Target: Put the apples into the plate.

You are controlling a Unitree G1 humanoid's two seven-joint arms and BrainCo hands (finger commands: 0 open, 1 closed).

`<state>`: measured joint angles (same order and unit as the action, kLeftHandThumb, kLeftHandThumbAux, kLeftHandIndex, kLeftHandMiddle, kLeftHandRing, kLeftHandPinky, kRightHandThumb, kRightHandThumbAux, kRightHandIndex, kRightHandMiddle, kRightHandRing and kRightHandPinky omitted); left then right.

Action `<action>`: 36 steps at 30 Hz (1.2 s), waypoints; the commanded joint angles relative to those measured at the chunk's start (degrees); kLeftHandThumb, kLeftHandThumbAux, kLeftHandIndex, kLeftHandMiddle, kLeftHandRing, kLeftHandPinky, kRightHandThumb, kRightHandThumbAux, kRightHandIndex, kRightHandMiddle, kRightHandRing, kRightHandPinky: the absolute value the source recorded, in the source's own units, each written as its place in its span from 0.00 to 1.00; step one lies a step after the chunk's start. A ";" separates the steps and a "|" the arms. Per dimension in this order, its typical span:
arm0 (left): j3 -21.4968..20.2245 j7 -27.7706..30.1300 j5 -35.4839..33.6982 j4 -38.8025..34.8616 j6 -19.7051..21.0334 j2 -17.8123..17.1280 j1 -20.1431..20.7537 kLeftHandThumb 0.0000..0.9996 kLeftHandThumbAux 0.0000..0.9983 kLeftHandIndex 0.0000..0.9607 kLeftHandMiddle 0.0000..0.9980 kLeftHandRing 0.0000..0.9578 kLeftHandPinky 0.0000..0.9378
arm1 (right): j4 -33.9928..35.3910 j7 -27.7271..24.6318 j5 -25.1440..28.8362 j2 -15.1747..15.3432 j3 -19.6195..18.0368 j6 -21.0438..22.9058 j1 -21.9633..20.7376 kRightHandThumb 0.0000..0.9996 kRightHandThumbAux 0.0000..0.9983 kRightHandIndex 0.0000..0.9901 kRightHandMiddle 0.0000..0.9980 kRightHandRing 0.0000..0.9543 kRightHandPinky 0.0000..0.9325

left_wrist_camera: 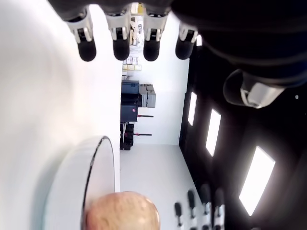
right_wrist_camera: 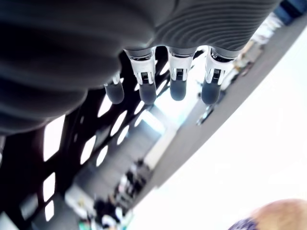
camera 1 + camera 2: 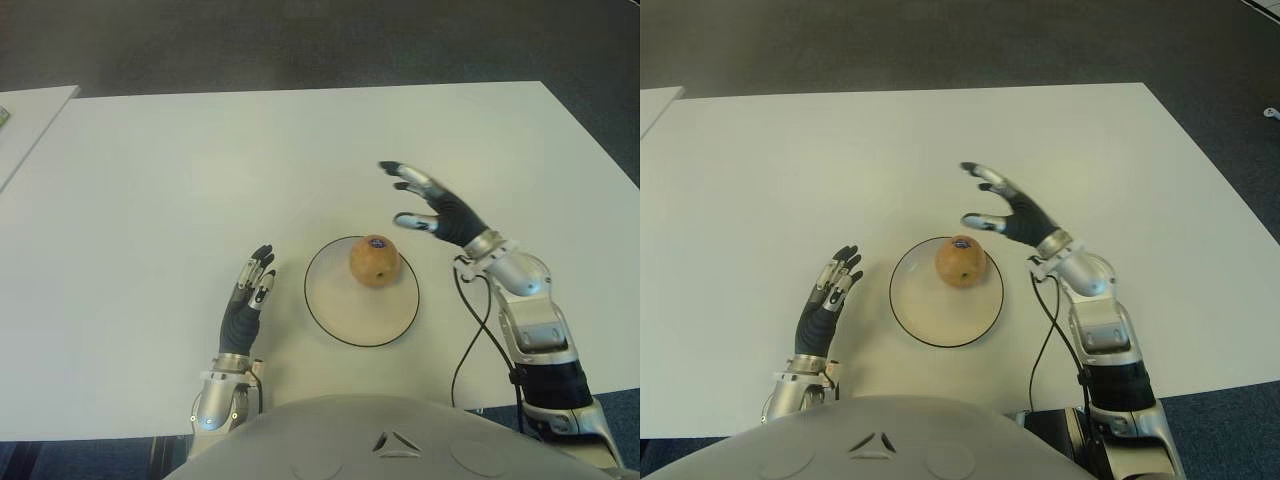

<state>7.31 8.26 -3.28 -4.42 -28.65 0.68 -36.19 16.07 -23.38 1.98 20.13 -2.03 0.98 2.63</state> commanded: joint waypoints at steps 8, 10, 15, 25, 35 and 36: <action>0.12 -0.37 -3.11 -1.14 -0.45 1.43 -1.67 0.04 0.27 0.00 0.00 0.00 0.00 | -5.42 5.15 16.19 -10.39 -11.91 4.68 14.83 0.10 0.38 0.08 0.07 0.01 0.03; 0.09 -0.19 -3.75 -1.95 -0.19 1.32 -2.04 0.05 0.27 0.00 0.00 0.00 0.00 | -4.66 6.25 17.93 -12.49 -12.34 4.87 16.12 0.11 0.38 0.09 0.08 0.02 0.05; -0.17 -0.34 -3.87 -3.63 0.83 0.65 -3.07 0.06 0.29 0.00 0.00 0.00 0.00 | -3.74 7.59 19.21 -14.77 -12.44 4.20 17.50 0.13 0.35 0.13 0.13 0.08 0.10; -0.62 -0.79 -3.84 -4.60 1.90 0.96 -4.79 0.05 0.30 0.00 0.00 0.00 0.00 | -5.02 6.77 18.46 -16.64 -11.73 -0.09 19.35 0.16 0.36 0.16 0.18 0.13 0.14; -0.53 0.99 -9.29 -4.03 1.97 1.40 -5.83 0.07 0.32 0.00 0.00 0.00 0.00 | -7.67 4.12 17.03 -18.78 -8.57 -7.12 23.12 0.17 0.38 0.18 0.20 0.15 0.16; -0.51 1.10 -9.65 -3.85 1.81 1.47 -5.91 0.07 0.32 0.00 0.00 0.00 0.00 | -8.04 3.83 16.82 -18.90 -8.25 -7.80 23.57 0.17 0.38 0.19 0.20 0.15 0.16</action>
<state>6.93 8.45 -11.48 -8.90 -27.33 2.11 -41.66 9.50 -18.66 19.54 2.00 -11.46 -4.62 24.56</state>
